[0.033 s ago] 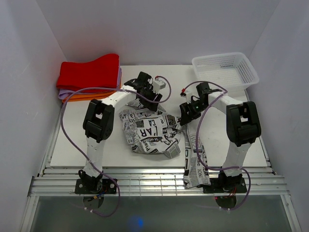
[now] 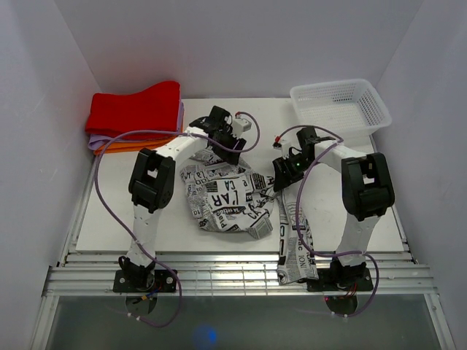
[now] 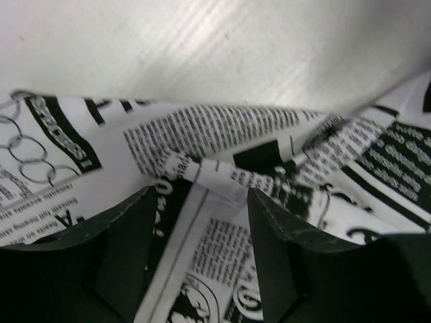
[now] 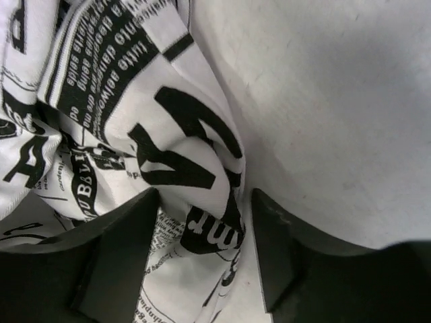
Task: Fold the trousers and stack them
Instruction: Flatten the trousers out
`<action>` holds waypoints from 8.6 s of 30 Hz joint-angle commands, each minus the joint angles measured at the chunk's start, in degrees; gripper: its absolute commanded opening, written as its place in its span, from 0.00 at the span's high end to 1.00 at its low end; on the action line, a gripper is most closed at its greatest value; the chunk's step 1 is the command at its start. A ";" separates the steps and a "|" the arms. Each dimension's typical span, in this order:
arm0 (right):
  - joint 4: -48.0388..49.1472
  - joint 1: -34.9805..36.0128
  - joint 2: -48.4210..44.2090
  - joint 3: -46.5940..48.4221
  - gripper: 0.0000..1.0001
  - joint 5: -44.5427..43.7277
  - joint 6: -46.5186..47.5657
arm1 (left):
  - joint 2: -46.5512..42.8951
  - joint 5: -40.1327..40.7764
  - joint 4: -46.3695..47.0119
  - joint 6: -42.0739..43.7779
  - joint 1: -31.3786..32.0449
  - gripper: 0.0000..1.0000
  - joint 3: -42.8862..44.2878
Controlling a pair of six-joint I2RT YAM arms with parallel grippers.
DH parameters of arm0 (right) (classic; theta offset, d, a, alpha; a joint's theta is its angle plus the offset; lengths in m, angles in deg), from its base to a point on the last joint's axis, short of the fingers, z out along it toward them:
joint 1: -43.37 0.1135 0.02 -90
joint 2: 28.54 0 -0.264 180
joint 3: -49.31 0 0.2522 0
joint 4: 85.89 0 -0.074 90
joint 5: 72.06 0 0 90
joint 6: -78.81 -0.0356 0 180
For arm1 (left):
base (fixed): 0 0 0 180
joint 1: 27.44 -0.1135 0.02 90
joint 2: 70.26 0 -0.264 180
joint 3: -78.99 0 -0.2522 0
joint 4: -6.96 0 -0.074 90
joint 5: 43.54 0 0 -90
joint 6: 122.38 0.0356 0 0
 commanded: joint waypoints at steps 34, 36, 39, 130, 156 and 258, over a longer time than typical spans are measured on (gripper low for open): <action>-3.62 -6.72 -11.30 -7.36 0.92 -2.93 0.60 | -65.61 -2.29 -21.38 22.37 -23.00 1.00 -34.62; -3.71 -6.72 -11.74 -7.45 0.92 -3.46 0.86 | -71.49 0.63 -21.82 26.06 -23.70 1.00 -42.42; -4.24 -6.72 -11.83 -7.01 0.92 -6.26 2.00 | -76.43 7.48 -20.86 28.27 -24.32 1.00 -51.68; -23.82 -28.17 -29.50 -9.15 0.21 -13.93 26.61 | -14.75 13.91 1.29 7.27 -39.17 1.00 -29.73; 17.91 -16.74 10.24 25.33 0.26 -21.92 -8.10 | -15.98 12.42 0.32 6.57 -40.75 1.00 -30.52; 7.54 -28.78 -15.97 5.11 0.92 -11.30 48.85 | -17.56 16.28 0.15 5.95 -44.70 1.00 -27.98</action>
